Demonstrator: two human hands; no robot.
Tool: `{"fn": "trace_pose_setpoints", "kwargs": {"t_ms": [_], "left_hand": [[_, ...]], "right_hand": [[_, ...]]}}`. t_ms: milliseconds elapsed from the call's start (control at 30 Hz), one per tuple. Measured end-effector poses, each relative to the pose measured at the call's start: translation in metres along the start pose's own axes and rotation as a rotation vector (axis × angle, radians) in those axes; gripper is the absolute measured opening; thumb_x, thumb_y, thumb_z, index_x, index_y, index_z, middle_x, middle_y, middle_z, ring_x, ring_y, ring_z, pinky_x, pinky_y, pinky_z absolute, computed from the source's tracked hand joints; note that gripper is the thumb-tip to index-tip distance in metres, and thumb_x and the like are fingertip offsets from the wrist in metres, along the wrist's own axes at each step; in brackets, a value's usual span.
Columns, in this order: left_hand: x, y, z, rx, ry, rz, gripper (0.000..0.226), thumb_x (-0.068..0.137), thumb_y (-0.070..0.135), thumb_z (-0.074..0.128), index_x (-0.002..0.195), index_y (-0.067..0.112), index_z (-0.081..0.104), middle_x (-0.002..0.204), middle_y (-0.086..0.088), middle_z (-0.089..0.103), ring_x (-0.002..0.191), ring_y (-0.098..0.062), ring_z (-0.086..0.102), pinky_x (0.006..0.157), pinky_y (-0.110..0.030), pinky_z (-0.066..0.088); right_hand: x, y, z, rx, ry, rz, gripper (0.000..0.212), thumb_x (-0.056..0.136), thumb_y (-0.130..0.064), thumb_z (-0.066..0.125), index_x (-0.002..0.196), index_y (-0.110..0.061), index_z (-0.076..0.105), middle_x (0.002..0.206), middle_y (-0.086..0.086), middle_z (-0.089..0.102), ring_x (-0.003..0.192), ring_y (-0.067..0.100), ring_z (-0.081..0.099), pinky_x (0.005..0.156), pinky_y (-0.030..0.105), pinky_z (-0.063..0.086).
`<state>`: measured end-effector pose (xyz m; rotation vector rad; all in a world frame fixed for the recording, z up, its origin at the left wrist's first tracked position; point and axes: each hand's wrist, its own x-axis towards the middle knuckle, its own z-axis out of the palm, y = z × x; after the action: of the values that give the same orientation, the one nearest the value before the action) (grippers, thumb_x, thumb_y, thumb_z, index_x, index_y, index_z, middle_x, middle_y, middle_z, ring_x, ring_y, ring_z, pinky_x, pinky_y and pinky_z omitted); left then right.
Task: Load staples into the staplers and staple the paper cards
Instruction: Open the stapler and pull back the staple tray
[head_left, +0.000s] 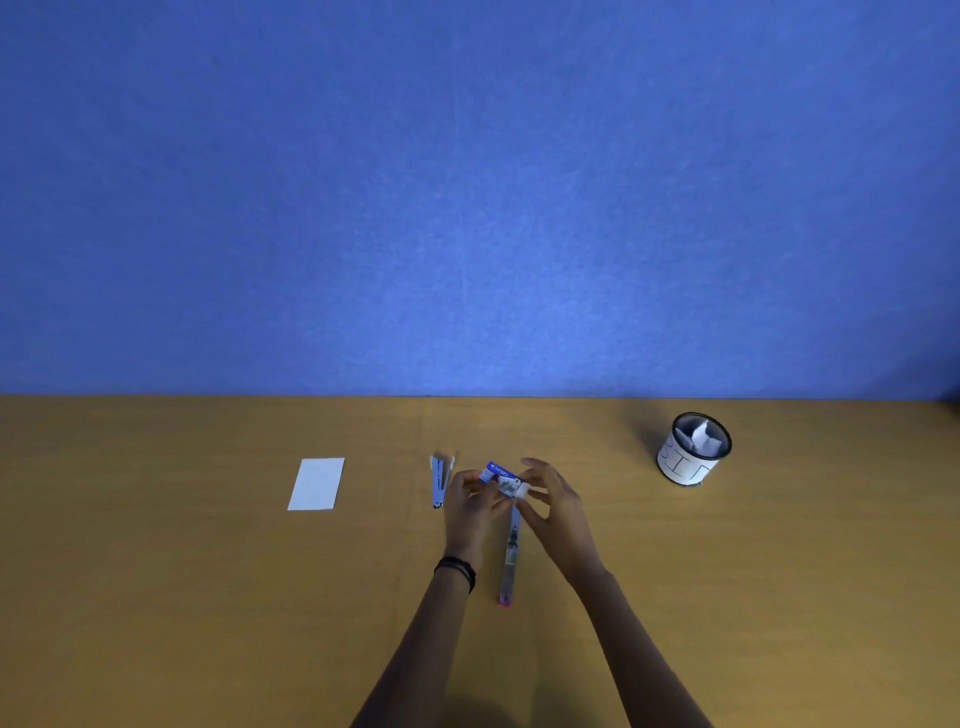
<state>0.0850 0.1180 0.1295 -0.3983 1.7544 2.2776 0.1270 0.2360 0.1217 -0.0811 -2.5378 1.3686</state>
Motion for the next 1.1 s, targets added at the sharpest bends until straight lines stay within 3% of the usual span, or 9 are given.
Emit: {"fn": "trace_pose_setpoints", "kwargs": {"t_ms": [67, 200, 300, 567, 733, 933, 1100], "left_hand": [[-0.001, -0.001, 0.0, 0.015, 0.008, 0.0, 0.013, 0.088, 0.003, 0.062, 0.097, 0.004, 0.053, 0.102, -0.02, 0.058, 0.095, -0.031, 0.064, 0.076, -0.031, 0.057], [0.0, -0.003, -0.002, -0.009, 0.01, 0.015, 0.019, 0.091, 0.002, 0.057, 0.107, -0.007, 0.055, 0.098, -0.019, 0.057, 0.078, -0.018, 0.065, 0.06, -0.015, 0.056], [0.001, -0.004, -0.003, 0.013, 0.025, 0.024, 0.023, 0.09, 0.003, 0.058, 0.109, -0.011, 0.055, 0.097, -0.019, 0.057, 0.076, -0.017, 0.064, 0.059, -0.015, 0.056], [-0.001, -0.003, -0.005, -0.003, 0.023, 0.045, 0.021, 0.09, 0.005, 0.059, 0.107, -0.007, 0.057, 0.09, -0.017, 0.062, 0.08, -0.021, 0.065, 0.066, -0.02, 0.058], [-0.003, -0.002, -0.005, 0.075, 0.045, 0.079, 0.017, 0.091, 0.008, 0.059, 0.105, -0.002, 0.058, 0.102, -0.023, 0.065, 0.097, -0.031, 0.065, 0.08, -0.036, 0.057], [-0.007, 0.002, -0.003, 0.179, 0.082, 0.173, 0.011, 0.09, 0.011, 0.061, 0.099, 0.006, 0.059, 0.098, -0.011, 0.067, 0.089, -0.019, 0.065, 0.055, -0.009, 0.05], [-0.004, 0.001, -0.003, 0.257, 0.062, 0.214, 0.014, 0.091, 0.014, 0.06, 0.1, 0.004, 0.06, 0.096, -0.012, 0.068, 0.089, -0.021, 0.065, 0.069, -0.02, 0.056]], "right_hand": [[-0.002, 0.0, -0.001, -0.01, 0.013, 0.0, 0.046, 0.085, -0.009, 0.065, 0.126, -0.02, 0.048, 0.105, -0.009, 0.058, 0.099, 0.005, 0.058, 0.09, 0.02, 0.05], [-0.004, -0.002, -0.003, -0.017, 0.012, 0.005, 0.045, 0.085, -0.01, 0.065, 0.126, -0.019, 0.049, 0.106, -0.008, 0.061, 0.099, 0.005, 0.059, 0.089, 0.022, 0.051], [-0.005, -0.004, -0.004, -0.013, 0.011, 0.005, 0.044, 0.084, -0.01, 0.066, 0.125, -0.019, 0.05, 0.105, -0.009, 0.06, 0.098, 0.005, 0.059, 0.088, 0.021, 0.052], [-0.005, -0.006, -0.007, -0.097, -0.012, -0.061, 0.027, 0.084, -0.004, 0.064, 0.11, -0.011, 0.061, 0.109, 0.001, 0.06, 0.1, 0.011, 0.06, 0.086, 0.032, 0.054], [-0.005, -0.008, -0.007, -0.149, -0.032, -0.058, 0.022, 0.084, -0.006, 0.064, 0.106, -0.009, 0.063, 0.106, 0.003, 0.057, 0.095, 0.015, 0.06, 0.082, 0.037, 0.054], [-0.005, -0.009, -0.008, -0.18, -0.071, -0.031, 0.023, 0.085, -0.008, 0.064, 0.108, -0.008, 0.062, 0.108, 0.006, 0.052, 0.094, 0.018, 0.06, 0.081, 0.04, 0.054], [-0.005, -0.012, -0.01, -0.133, -0.042, -0.037, 0.011, 0.086, -0.008, 0.063, 0.097, -0.007, 0.063, 0.101, 0.003, 0.054, 0.091, 0.014, 0.06, 0.081, 0.034, 0.055]]}}
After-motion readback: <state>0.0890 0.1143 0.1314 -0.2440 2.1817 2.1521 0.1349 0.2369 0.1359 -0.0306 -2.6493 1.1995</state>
